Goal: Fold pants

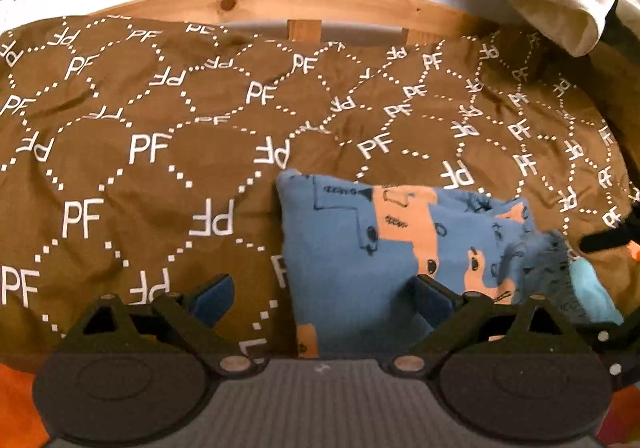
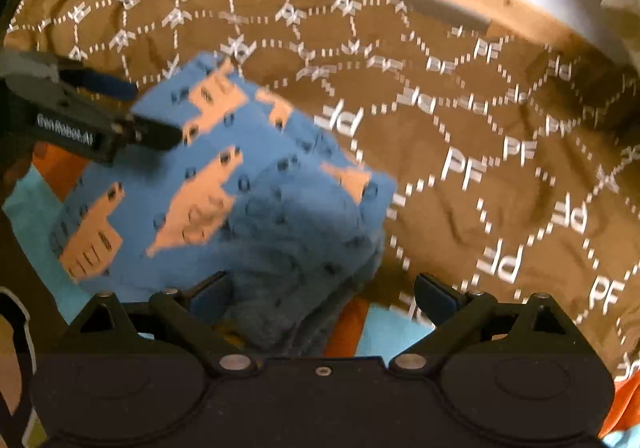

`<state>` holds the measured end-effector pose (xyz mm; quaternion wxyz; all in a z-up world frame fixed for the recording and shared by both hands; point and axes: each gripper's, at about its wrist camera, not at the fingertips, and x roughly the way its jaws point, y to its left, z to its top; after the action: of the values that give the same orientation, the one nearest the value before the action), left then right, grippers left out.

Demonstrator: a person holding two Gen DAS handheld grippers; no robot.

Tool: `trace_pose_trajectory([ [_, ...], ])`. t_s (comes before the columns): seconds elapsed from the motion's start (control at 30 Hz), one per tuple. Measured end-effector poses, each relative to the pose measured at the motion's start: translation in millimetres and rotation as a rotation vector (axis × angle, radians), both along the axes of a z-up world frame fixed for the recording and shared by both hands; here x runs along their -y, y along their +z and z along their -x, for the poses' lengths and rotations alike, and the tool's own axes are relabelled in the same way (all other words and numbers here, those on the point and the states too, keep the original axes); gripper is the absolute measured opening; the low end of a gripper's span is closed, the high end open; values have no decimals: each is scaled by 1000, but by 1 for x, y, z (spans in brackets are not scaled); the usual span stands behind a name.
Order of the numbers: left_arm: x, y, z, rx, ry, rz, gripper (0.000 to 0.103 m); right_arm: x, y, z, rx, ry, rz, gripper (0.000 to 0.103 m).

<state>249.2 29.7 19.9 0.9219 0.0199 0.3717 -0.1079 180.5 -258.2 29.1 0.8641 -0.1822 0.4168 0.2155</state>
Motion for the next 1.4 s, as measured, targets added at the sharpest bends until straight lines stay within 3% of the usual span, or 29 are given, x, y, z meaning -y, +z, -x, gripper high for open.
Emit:
trace_pose_trajectory([
  [0.37,-13,-3,-1,-25,21,27,101,20,-7,4,-58,-54,-77,100],
  [0.63,-40,9,35,-36,37,179,103,40,4,0,-85,-74,-214,102],
  [0.97,-26,-24,65,-101,2,36,103,34,-16,4,-104,-78,-127,102],
  [1.13,-29,-28,79,-79,-7,2,103,37,-20,12,-100,-59,-105,102],
  [1.4,-40,-18,85,-106,13,48,103,45,-2,10,-76,-25,-123,102],
])
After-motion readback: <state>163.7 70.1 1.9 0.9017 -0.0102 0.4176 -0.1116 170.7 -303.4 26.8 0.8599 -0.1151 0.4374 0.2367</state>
